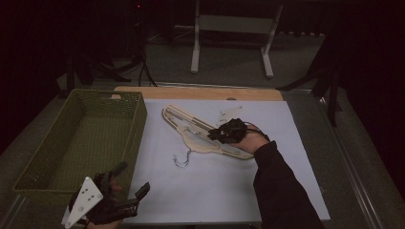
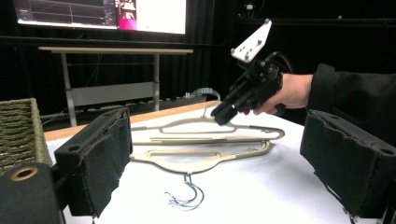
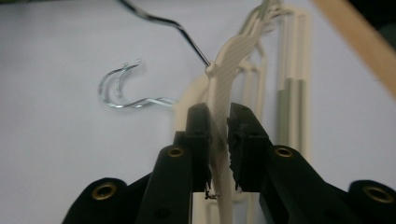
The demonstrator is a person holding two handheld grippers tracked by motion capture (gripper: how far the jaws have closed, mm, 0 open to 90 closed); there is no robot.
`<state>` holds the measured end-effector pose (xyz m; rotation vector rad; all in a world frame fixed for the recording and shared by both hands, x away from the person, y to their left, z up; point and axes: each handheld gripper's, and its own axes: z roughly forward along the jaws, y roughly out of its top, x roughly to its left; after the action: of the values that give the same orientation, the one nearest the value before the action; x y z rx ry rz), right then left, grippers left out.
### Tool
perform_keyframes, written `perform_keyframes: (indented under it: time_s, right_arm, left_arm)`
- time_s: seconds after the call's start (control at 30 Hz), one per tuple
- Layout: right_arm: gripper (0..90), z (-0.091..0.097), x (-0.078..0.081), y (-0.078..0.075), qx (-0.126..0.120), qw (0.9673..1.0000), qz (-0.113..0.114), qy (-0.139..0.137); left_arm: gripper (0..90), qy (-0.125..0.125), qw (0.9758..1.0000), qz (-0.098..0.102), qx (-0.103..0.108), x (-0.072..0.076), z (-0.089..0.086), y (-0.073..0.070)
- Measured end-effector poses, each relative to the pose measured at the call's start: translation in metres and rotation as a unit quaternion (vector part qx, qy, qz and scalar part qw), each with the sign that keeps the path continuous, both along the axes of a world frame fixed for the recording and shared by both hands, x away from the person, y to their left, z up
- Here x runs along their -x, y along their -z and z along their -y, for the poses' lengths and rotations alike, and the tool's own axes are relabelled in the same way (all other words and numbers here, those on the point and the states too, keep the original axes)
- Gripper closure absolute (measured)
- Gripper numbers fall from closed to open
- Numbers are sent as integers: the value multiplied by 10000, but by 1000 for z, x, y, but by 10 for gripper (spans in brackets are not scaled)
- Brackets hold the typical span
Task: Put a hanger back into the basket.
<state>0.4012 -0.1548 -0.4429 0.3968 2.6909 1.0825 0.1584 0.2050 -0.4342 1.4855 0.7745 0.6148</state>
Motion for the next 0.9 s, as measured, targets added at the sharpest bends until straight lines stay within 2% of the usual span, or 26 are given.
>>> perform_keyframes:
  time_s: [0.13, 0.27, 0.3, 0.33, 0.37, 0.43, 0.57, 0.63, 0.73, 0.9]
  right_arm:
    - [830, 13, -1, -8, -165, 9989, 296, 338]
    - [855, 16, 0, -11, -61, 9961, 678, 564]
    - [855, 16, 0, -11, -61, 9961, 678, 564]
    - [861, 15, 1, -11, -11, 9947, 805, 639]
    - [863, 15, 2, -12, 97, 9917, 1027, 770]
    - [864, 13, 3, -12, 204, 9886, 1192, 893]
    - [868, 14, 2, -13, 203, 9888, 1161, 919]
    - [868, 15, 1, -13, 140, 9908, 1049, 845]
    - [869, 17, 2, -14, 126, 9908, 1081, 809]
    - [869, 24, 9, -25, -133, 9926, 1072, 553]
  left_arm:
    - [101, 12, 10000, 10, 27, 0, -1, 0]
    - [100, 8, 10000, 4, 56, 0, -2, 0]
    - [101, 8, 10000, 4, 56, 0, -2, 0]
    - [101, 3, 10000, 2, 53, 0, -2, 0]
    - [101, 6, 10000, 4, 54, 0, -2, 0]
    - [100, 1, 10000, 2, 43, 0, -2, 0]
    - [101, -11, 10000, 4, 44, 0, -3, 0]
    - [101, -16, 10000, -14, 70, -1, -3, 0]
    - [100, 3, 10000, -40, 37, -2, -3, 0]
    - [101, 45, 9999, -83, -60, -4, -2, -3]
